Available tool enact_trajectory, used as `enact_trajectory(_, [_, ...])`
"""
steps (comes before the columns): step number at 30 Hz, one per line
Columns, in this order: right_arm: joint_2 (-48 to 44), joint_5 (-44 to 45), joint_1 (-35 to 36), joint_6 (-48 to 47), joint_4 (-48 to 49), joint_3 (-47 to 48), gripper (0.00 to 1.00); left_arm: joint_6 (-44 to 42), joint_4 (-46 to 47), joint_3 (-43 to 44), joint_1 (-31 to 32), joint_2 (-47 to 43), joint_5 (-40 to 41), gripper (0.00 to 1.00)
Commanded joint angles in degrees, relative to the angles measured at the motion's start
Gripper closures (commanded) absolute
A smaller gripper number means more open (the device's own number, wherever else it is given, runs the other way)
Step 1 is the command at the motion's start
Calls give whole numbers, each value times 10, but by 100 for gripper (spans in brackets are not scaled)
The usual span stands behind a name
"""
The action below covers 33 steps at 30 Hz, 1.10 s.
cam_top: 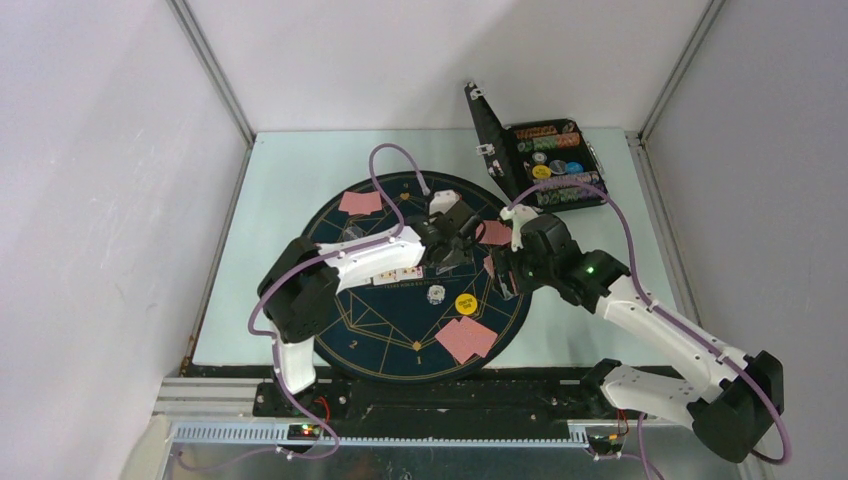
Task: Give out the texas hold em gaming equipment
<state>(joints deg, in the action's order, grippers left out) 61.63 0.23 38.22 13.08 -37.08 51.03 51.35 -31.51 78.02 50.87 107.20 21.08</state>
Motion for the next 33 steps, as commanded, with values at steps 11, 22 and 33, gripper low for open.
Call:
enact_trajectory(11, [-39, 25, -6, 5, 33, -1, 100, -128, 37, 81, 32, 39, -95, 50])
enact_trajectory(22, [-43, 27, -11, 8, 32, -2, 100, -134, 29, 113, 55, 84, -143, 46])
enact_trajectory(33, [-45, 23, -12, 8, 33, -5, 100, -130, 23, 113, 57, 69, -117, 30])
